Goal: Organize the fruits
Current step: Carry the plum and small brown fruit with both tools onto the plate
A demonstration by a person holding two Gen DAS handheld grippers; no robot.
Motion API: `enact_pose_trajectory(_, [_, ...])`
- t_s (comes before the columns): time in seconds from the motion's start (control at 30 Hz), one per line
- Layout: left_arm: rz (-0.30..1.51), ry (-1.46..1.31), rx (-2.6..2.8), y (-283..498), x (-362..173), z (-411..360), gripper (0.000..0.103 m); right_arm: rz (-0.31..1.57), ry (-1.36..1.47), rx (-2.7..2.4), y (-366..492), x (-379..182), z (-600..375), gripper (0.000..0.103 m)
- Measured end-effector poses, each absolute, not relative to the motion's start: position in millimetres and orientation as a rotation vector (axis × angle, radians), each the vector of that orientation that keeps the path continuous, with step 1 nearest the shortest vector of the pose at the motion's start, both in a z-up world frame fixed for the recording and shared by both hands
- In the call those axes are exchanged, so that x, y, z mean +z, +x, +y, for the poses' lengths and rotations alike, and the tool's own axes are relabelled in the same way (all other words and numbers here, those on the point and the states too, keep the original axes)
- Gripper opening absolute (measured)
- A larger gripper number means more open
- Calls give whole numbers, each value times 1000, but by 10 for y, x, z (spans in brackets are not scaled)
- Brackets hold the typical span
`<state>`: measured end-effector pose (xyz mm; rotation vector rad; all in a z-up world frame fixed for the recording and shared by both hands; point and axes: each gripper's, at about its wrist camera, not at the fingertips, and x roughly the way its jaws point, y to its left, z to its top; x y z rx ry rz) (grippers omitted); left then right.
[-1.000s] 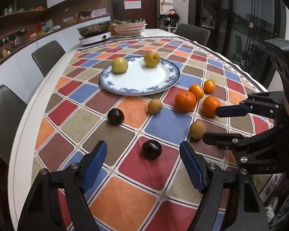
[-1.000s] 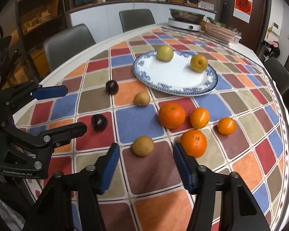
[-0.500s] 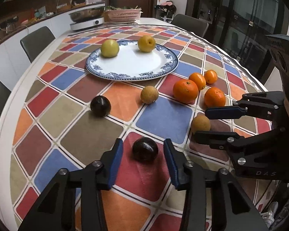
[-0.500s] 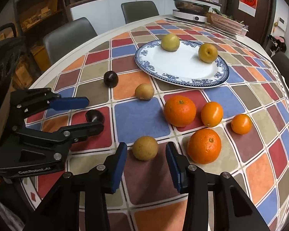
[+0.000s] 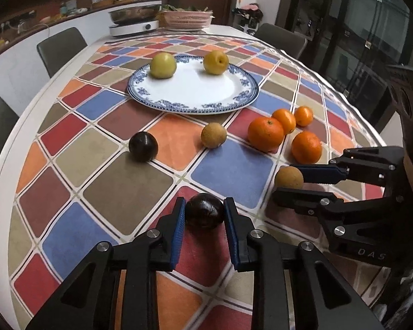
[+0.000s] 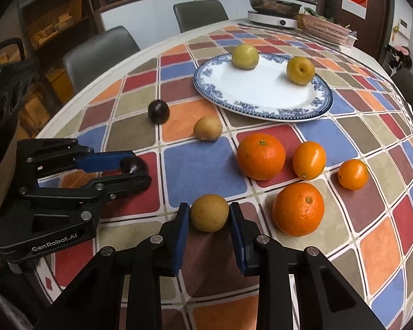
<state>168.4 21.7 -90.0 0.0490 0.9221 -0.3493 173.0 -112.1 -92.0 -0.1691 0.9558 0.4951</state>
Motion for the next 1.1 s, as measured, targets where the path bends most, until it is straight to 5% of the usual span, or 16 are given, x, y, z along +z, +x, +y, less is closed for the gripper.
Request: enact_pose_trajectory(1.1, [752, 61, -295, 1652, -14, 66, 28, 736, -101, 534, 1596, -71, -1352, 30])
